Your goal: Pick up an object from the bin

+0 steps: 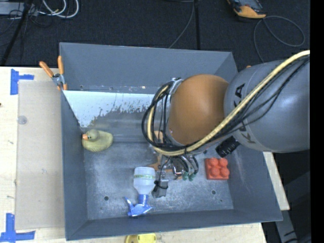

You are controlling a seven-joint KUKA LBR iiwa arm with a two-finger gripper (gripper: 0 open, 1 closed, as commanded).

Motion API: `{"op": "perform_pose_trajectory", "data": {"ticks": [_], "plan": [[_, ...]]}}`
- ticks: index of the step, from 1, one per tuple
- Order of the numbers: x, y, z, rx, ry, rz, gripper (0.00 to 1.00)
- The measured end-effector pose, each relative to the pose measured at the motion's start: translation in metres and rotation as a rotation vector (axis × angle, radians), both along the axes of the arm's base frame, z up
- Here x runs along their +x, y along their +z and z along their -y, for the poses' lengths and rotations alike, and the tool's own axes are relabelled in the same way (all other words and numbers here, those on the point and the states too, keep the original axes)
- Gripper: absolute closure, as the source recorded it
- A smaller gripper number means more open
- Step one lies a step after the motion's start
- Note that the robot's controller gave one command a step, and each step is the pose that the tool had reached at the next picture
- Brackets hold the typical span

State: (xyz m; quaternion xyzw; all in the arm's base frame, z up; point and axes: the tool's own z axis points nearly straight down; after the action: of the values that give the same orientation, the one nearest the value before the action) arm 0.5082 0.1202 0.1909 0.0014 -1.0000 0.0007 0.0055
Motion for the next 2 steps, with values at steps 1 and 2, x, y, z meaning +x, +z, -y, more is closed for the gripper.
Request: {"op": "perform_pose_trajectory", "data": {"ticks": [1, 2], "plan": [[0.002, 0.004, 0.001, 0.001, -0.004, 0.008, 0.00], [0.000, -0.026, -0.003, 0.003, 0.156, 0.014, 0.00]]}}
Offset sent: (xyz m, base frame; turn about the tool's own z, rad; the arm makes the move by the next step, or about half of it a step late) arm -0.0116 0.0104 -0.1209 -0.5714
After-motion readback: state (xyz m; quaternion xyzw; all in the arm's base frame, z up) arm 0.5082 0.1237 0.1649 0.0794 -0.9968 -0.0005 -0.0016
